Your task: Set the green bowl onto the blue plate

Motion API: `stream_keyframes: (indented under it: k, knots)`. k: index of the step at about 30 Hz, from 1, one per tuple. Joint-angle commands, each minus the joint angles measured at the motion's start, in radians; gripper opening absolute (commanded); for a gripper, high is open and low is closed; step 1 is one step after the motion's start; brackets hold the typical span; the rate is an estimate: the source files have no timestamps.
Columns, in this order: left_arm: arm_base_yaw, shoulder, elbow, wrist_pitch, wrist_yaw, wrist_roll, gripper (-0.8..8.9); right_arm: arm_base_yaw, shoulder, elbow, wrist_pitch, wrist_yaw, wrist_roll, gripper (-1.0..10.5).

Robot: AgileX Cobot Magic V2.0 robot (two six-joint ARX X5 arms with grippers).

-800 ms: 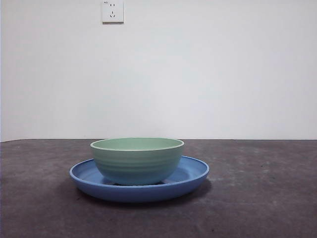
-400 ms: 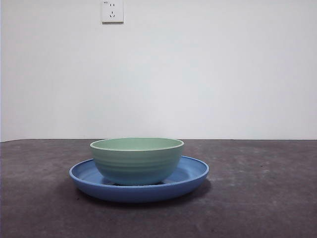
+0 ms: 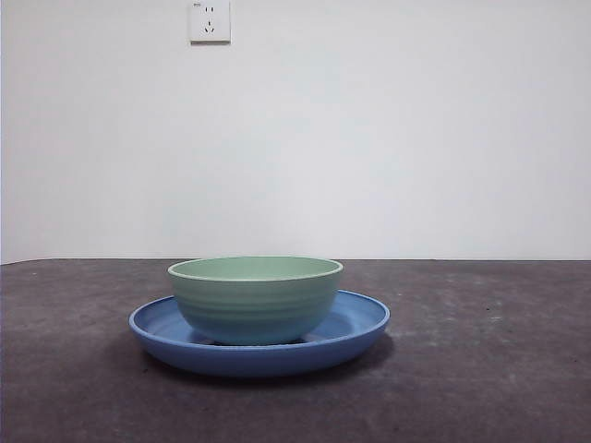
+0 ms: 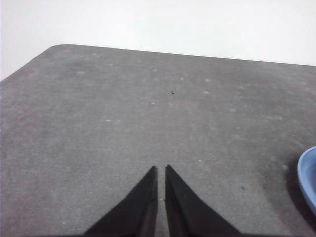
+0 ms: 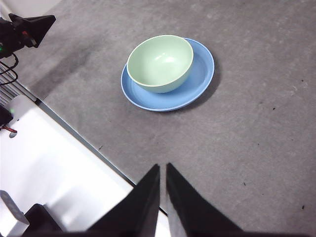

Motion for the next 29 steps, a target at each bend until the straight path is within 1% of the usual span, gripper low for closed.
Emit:
stream_keyframes:
  k: [1, 26, 29]
  knots:
    - [-0.006, 0.000, -0.021, -0.009, -0.021, -0.011, 0.25, 0.005, 0.002, 0.008, 0.010, -0.002, -0.008, 0.2]
    - [-0.008, 0.000, -0.021, -0.008, -0.029, -0.011, 0.25, 0.005, 0.002, 0.007, 0.011, -0.002, -0.008, 0.2]
    - [-0.008, 0.000, -0.021, -0.008, -0.029, -0.011, 0.25, -0.031, 0.002, 0.003, 0.016, -0.008, -0.008, 0.2]
